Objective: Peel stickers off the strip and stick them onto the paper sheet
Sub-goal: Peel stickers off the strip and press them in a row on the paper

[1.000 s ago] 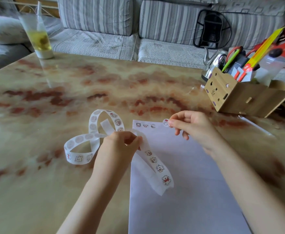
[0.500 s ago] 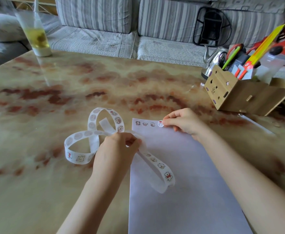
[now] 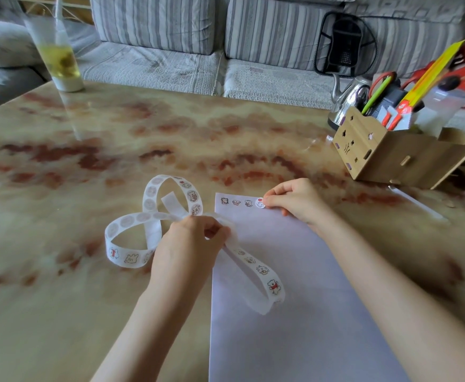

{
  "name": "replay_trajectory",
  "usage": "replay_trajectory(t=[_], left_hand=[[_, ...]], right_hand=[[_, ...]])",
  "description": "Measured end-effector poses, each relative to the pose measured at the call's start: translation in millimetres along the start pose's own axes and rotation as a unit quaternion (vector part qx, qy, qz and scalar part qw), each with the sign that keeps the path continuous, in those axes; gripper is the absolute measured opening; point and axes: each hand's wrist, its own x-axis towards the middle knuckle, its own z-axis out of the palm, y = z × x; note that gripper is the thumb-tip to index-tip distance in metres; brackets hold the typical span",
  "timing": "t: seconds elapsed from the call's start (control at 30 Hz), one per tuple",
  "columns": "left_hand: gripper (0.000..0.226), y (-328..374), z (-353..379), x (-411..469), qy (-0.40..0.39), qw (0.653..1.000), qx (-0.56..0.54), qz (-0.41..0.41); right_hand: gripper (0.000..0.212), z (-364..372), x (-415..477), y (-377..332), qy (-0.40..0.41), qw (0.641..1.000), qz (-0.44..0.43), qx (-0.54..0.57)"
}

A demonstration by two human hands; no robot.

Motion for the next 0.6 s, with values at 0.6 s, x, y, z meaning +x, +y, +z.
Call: replay_trajectory(t=[0.6], left_hand=[[0.016, 0.2, -0.5, 0.2, -0.002, 1.000, 0.003, -0.002]], right_hand=[[0.006, 6.1, -2.2, -0.3, 0.032, 0.998, -0.001, -0.053]])
